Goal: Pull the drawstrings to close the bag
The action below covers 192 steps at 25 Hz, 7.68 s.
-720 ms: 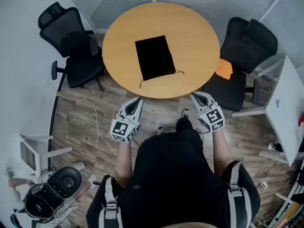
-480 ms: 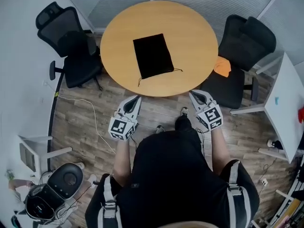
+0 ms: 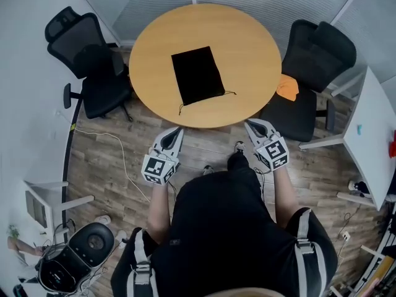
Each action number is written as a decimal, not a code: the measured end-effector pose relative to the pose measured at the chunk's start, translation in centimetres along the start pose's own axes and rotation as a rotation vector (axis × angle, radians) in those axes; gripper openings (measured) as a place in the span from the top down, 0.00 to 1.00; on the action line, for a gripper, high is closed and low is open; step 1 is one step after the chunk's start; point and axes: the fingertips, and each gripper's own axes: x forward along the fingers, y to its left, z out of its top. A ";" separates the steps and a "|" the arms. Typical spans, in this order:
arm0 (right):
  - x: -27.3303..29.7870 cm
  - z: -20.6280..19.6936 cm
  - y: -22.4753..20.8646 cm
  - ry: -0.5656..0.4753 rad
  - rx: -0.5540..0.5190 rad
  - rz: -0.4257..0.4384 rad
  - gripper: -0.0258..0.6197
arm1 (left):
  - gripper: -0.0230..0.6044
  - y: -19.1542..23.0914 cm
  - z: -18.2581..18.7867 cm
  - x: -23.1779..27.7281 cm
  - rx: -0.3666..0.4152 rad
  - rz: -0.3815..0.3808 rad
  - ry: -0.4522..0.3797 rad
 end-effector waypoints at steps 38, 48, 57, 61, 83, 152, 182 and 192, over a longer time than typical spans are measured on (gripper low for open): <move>5.9 -2.3 -3.5 0.066 0.029 0.197 0.87 | 0.94 2.8 1.4 2.4 -0.075 0.111 -0.072; 8.9 -3.7 -4.0 0.131 0.006 0.317 0.87 | 0.94 3.4 -0.3 4.6 -0.112 0.153 -0.023; 10.4 -4.5 -5.7 0.143 -0.009 0.406 0.87 | 0.94 3.6 -1.6 6.1 -0.131 0.258 0.008; 10.7 -5.7 -6.8 0.158 -0.013 0.432 0.87 | 0.94 3.1 -2.6 7.0 -0.169 0.263 0.021; 11.8 -8.0 -8.6 0.224 -0.021 0.427 0.87 | 0.93 3.9 -6.0 8.0 -0.205 0.337 0.094; 23.7 -23.3 -11.2 0.798 -0.543 0.262 0.87 | 0.79 14.4 -29.3 13.9 -0.020 0.008 0.832; 23.0 -15.2 -14.6 0.545 -0.397 0.048 0.87 | 0.94 15.4 -22.5 14.8 -0.004 0.206 0.730; 23.3 -4.0 -19.1 0.322 -0.357 -0.086 0.87 | 0.94 17.7 -9.9 17.3 0.090 0.313 0.487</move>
